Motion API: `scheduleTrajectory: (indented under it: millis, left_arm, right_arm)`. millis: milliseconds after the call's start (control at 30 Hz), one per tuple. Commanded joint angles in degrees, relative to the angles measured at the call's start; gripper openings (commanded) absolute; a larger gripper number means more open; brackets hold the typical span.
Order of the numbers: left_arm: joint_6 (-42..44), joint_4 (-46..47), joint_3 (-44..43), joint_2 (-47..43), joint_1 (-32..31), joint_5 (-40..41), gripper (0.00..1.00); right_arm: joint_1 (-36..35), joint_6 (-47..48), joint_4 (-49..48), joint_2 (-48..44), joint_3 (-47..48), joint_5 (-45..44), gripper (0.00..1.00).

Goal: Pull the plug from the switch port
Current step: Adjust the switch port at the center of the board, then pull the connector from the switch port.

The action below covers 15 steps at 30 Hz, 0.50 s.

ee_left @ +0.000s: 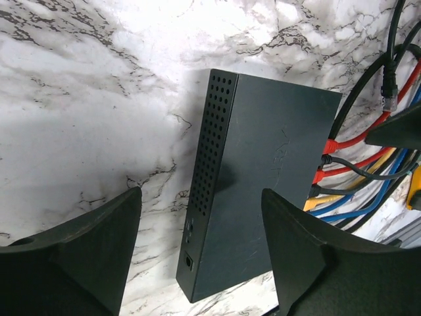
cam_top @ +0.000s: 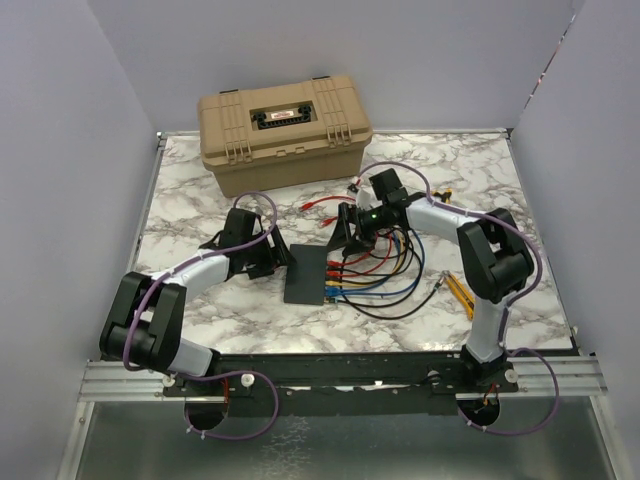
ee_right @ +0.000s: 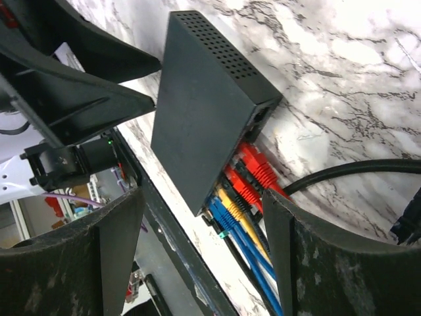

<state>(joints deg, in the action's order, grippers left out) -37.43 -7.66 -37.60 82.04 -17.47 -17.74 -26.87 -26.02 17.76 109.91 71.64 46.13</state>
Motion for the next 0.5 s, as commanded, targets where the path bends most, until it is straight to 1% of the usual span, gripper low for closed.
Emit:
scheduleTrajectory:
  millis: [0,67,300,467]
  left_arm:
    - [-0.3,2.2,1.7,1.3,0.1,-1.6,0.72]
    - [-0.5,2.5,2.4,1.9,0.1,-1.7,0.71]
    - [-1.3,3.6,4.7,2.2,0.1,-1.8,0.67]
    - [-1.8,4.4,5.2,2.7,0.1,-1.9,0.63]
  right_arm:
    - [0.3,2.2,0.2,3.9,1.8,2.7,0.73]
    - [0.3,2.9,0.7,5.6,2.6,3.3,0.71]
    - [0.3,3.6,0.8,8.8,3.8,4.4,0.69]
    - [0.3,4.0,4.0,10.7,4.9,5.2,0.66]
